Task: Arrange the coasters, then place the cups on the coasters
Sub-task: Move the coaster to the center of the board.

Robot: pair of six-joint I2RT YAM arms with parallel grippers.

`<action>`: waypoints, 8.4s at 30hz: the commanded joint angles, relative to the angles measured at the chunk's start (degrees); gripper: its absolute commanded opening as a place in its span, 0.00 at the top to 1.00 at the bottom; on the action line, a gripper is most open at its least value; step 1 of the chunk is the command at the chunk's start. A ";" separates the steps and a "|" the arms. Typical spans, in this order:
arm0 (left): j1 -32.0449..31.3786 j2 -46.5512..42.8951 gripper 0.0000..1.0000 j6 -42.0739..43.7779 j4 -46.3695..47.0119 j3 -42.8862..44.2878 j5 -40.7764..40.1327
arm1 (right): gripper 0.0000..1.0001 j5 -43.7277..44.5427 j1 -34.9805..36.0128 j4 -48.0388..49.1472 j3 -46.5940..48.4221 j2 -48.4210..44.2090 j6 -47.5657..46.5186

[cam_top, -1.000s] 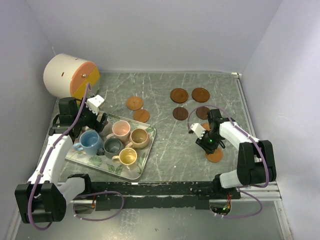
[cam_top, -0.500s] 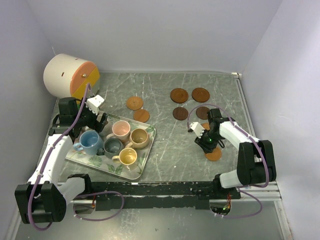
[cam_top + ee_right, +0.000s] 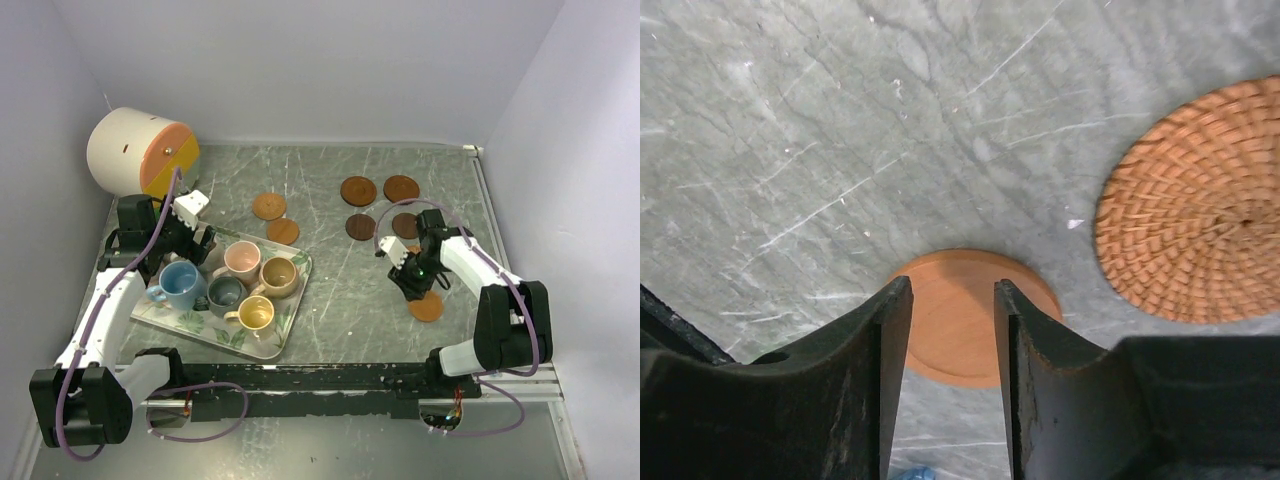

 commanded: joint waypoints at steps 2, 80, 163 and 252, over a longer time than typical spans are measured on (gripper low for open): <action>-0.51 -0.93 0.00 0.67 1.17 -0.27 1.37 | 0.58 -6.55 -0.60 -3.15 6.34 -1.26 0.50; -5.34 3.26 0.00 -4.00 9.77 2.07 -3.36 | 0.66 8.59 26.00 21.51 11.24 19.89 24.17; -5.33 4.73 0.00 -2.60 8.94 2.33 -3.44 | 0.61 -5.67 15.89 8.61 2.88 10.56 7.01; -5.33 5.03 0.00 -1.64 8.20 2.57 -2.75 | 0.61 -5.99 15.20 4.51 5.37 4.42 7.85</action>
